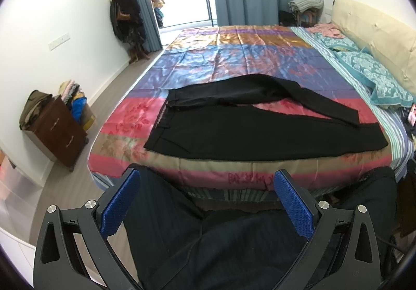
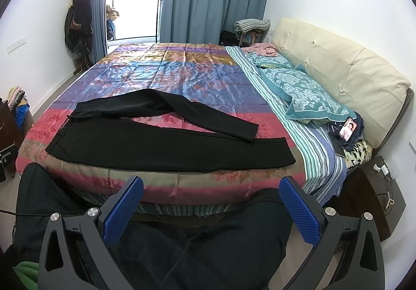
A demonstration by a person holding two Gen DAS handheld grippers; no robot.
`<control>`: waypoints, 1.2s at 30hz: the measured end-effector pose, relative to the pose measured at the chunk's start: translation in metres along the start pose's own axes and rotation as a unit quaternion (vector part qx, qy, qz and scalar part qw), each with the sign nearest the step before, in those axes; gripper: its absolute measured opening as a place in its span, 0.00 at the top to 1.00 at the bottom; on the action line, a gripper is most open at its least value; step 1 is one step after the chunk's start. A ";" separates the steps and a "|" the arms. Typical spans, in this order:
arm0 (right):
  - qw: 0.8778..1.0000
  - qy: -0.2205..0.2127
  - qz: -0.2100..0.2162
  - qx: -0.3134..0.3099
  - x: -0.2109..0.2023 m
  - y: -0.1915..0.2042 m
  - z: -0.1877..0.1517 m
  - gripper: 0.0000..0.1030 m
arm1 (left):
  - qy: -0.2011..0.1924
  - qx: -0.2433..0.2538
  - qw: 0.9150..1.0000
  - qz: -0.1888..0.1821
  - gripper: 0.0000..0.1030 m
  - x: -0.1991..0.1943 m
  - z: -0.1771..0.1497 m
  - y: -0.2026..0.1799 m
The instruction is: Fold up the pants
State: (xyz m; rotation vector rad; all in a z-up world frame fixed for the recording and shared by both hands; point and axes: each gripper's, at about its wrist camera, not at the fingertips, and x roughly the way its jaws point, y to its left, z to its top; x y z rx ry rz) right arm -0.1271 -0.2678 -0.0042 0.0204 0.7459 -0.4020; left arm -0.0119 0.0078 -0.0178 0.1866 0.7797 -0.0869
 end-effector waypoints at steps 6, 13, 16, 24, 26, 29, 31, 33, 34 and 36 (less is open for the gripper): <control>1.000 0.001 0.001 0.001 0.000 0.000 0.000 0.00 | 0.000 -0.001 1.000 0.000 0.00 0.000 0.000 -0.001; 1.000 0.002 -0.006 -0.003 0.001 0.001 -0.001 0.00 | 0.001 -0.001 1.000 0.000 0.01 0.000 0.000 -0.001; 1.000 0.002 -0.011 -0.005 0.000 0.002 -0.002 0.00 | 0.000 0.000 1.000 0.000 0.01 0.000 0.001 -0.001; 0.999 0.003 -0.049 -0.006 -0.001 0.000 0.001 0.00 | 0.001 0.000 1.000 0.000 0.01 0.000 0.002 -0.001; 0.998 0.005 -0.059 -0.002 0.000 -0.003 0.002 0.00 | 0.001 0.000 1.000 0.000 0.00 -0.001 0.002 0.000; 0.997 0.011 -0.074 0.004 0.003 -0.008 0.003 0.00 | 0.001 0.000 1.000 0.000 0.01 0.000 0.002 0.000; 0.997 0.014 -0.079 0.008 0.004 -0.010 0.003 0.00 | 0.001 0.000 1.000 0.000 0.01 -0.001 0.002 -0.001; 0.997 0.015 -0.081 0.011 0.005 -0.013 0.004 0.00 | 0.001 0.000 1.000 0.000 0.01 -0.001 0.002 -0.001; 0.997 0.016 -0.081 0.012 0.006 -0.014 0.004 0.00 | 0.001 0.000 1.000 0.000 0.01 -0.001 0.003 -0.001; 0.996 0.018 -0.083 0.012 0.007 -0.014 0.005 0.00 | 0.002 0.000 1.000 0.000 0.01 -0.001 0.003 0.000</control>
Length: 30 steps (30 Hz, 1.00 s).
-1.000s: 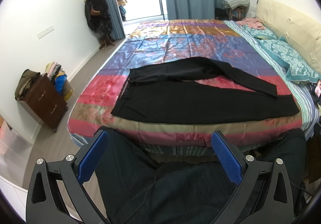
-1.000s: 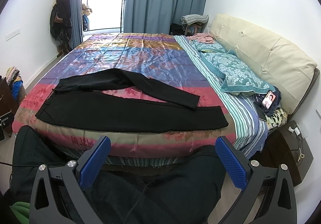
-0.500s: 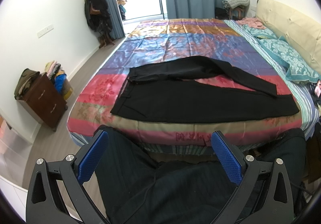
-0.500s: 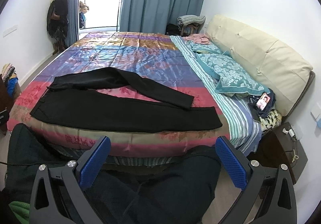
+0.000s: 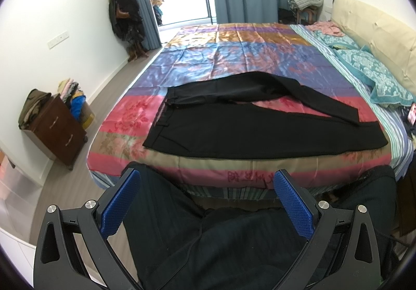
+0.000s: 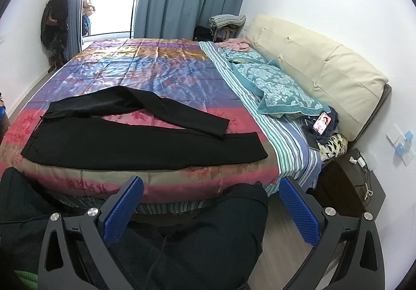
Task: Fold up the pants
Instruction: 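Lower both tools toward the black trousers on the bed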
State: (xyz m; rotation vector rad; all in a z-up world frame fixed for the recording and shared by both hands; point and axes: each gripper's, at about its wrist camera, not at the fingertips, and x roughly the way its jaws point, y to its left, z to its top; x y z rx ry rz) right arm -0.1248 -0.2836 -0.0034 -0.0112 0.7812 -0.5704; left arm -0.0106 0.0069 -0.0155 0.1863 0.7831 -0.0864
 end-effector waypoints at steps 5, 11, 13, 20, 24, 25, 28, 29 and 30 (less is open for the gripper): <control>1.000 0.004 -0.001 0.002 -0.001 0.001 0.000 0.00 | 0.002 0.000 1.000 -0.001 0.01 0.000 0.000 0.000; 0.994 -0.031 0.105 0.015 -0.006 0.001 0.004 0.00 | 0.011 -0.017 0.997 -0.069 0.01 0.010 -0.005 0.005; 0.984 -0.084 0.156 0.023 -0.013 -0.001 0.013 0.00 | -0.005 -0.030 0.995 -0.098 0.01 0.010 0.003 0.009; 0.938 -0.112 0.317 0.081 0.029 0.003 0.039 0.00 | -0.054 -0.011 0.985 -0.163 0.01 0.019 0.044 -0.025; 0.946 -0.048 0.306 0.095 0.091 0.017 0.028 0.00 | -0.027 0.026 0.988 -0.148 0.01 0.051 0.058 -0.055; 0.949 -0.052 0.299 0.089 0.098 0.019 0.024 0.00 | -0.018 0.031 0.989 -0.141 0.01 0.060 0.058 -0.061; 0.955 -0.069 0.281 0.067 0.120 0.019 0.019 0.00 | -0.002 0.042 0.991 -0.128 0.01 0.086 0.059 -0.071; 0.956 -0.069 0.278 0.059 0.129 0.017 0.019 0.00 | 0.001 0.043 0.991 -0.126 0.01 0.094 0.063 -0.072; 0.957 -0.056 0.281 0.039 0.151 0.020 0.020 0.00 | 0.005 0.046 0.992 -0.120 0.01 0.103 0.067 -0.076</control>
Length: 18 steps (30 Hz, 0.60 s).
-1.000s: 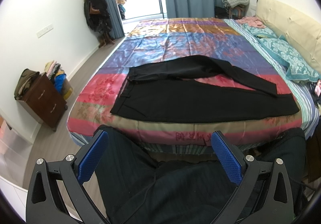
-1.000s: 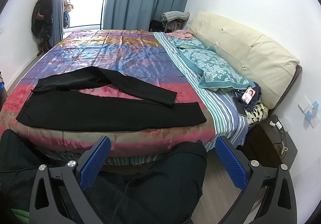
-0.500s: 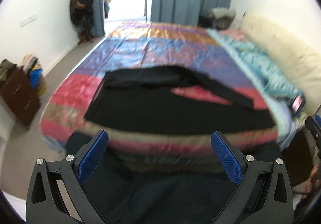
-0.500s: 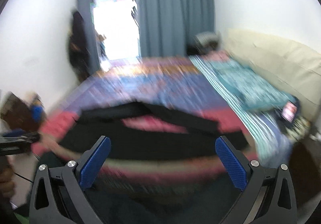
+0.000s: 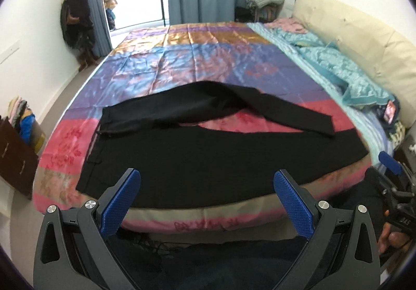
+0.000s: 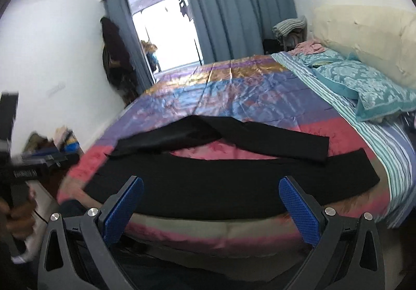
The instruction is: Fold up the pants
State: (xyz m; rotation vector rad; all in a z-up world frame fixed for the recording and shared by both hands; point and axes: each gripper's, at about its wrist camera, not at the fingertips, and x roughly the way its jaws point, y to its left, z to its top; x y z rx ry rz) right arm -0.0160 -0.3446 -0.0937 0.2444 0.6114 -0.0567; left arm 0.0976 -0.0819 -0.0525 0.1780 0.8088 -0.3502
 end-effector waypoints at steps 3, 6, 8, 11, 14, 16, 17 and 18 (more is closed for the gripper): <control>0.992 0.120 -0.009 -0.023 0.066 -0.031 -0.007 0.07 | 0.030 -0.003 0.999 0.019 0.01 0.031 0.008 0.002; 0.988 0.143 -0.053 -0.027 0.108 -0.084 0.002 0.17 | 0.064 -0.019 0.997 0.025 0.01 0.059 0.011 0.006; 0.986 0.139 -0.083 -0.050 0.126 -0.111 0.017 0.17 | 0.079 -0.028 0.996 0.028 0.01 0.072 0.007 0.011; 0.974 0.173 -0.108 -0.102 0.176 -0.150 0.034 0.17 | 0.101 -0.033 0.993 0.046 0.01 0.091 0.001 0.012; 0.958 0.228 -0.109 -0.136 0.225 -0.177 0.030 0.28 | 0.128 -0.035 0.990 0.055 0.01 0.108 -0.005 0.012; 0.950 0.250 -0.114 -0.150 0.248 -0.191 0.025 0.35 | 0.142 -0.035 0.987 0.061 0.01 0.116 -0.009 0.012; 0.946 0.259 -0.120 -0.157 0.260 -0.203 0.022 0.36 | 0.149 -0.033 0.986 0.066 0.01 0.120 -0.012 0.012; 0.944 0.260 -0.124 -0.160 0.268 -0.208 0.022 0.36 | 0.156 -0.031 0.985 0.072 0.01 0.123 -0.014 0.012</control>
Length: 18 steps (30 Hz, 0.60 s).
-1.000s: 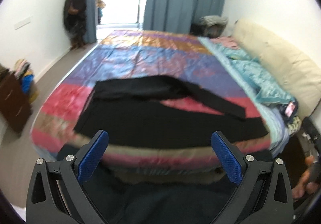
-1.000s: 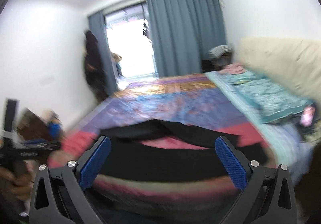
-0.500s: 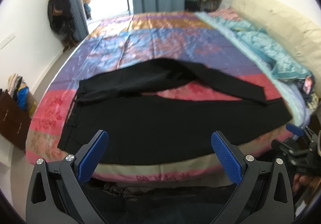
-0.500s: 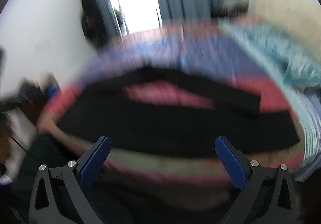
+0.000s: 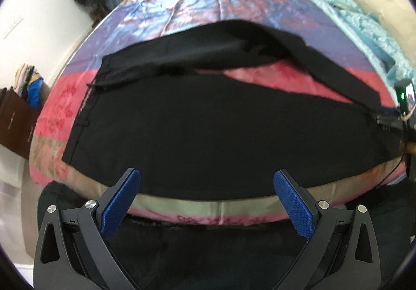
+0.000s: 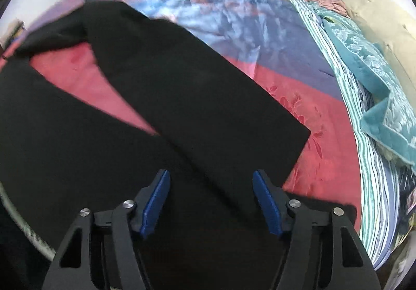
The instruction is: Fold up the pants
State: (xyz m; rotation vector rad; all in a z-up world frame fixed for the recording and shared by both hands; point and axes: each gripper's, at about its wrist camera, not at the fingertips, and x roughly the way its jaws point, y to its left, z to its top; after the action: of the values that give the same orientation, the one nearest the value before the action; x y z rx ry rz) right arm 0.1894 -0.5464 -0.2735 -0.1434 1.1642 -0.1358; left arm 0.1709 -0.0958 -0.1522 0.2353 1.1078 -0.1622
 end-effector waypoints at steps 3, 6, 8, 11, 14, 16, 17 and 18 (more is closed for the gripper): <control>1.000 -0.010 0.007 0.014 0.010 -0.014 0.010 0.45 | 0.018 0.004 1.000 0.013 0.01 0.014 0.000 0.000; 1.000 -0.001 0.007 0.003 0.012 -0.020 0.022 0.88 | 0.035 0.000 0.999 0.017 0.01 0.029 0.003 0.000; 1.000 -0.013 0.006 -0.002 -0.004 -0.026 0.036 0.91 | 0.042 -0.002 0.999 0.015 0.01 0.034 0.006 0.000; 0.999 -0.051 0.003 0.017 -0.039 -0.043 0.072 0.93 | 0.037 -0.003 0.999 0.010 0.01 0.037 0.015 -0.003; 0.995 -0.089 -0.009 0.050 -0.064 -0.083 0.139 0.94 | 0.031 -0.006 1.000 0.000 0.01 0.039 0.030 -0.008; 0.990 -0.119 -0.032 0.063 -0.072 -0.107 0.191 0.93 | 0.027 -0.010 1.000 -0.008 0.01 0.040 0.041 -0.013; 0.988 -0.129 -0.042 0.077 -0.070 -0.120 0.216 0.92 | 0.024 -0.012 1.000 -0.011 0.01 0.041 0.046 -0.015; 0.986 -0.130 -0.046 0.094 -0.064 -0.131 0.234 0.80 | 0.023 -0.013 1.000 -0.014 0.01 0.042 0.051 -0.018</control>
State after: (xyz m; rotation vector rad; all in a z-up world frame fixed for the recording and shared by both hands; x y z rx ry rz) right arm 0.3756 -0.6537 -0.1008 -0.0447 0.8795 -0.2987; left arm 0.2294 -0.1271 -0.1702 0.2007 1.1579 -0.1670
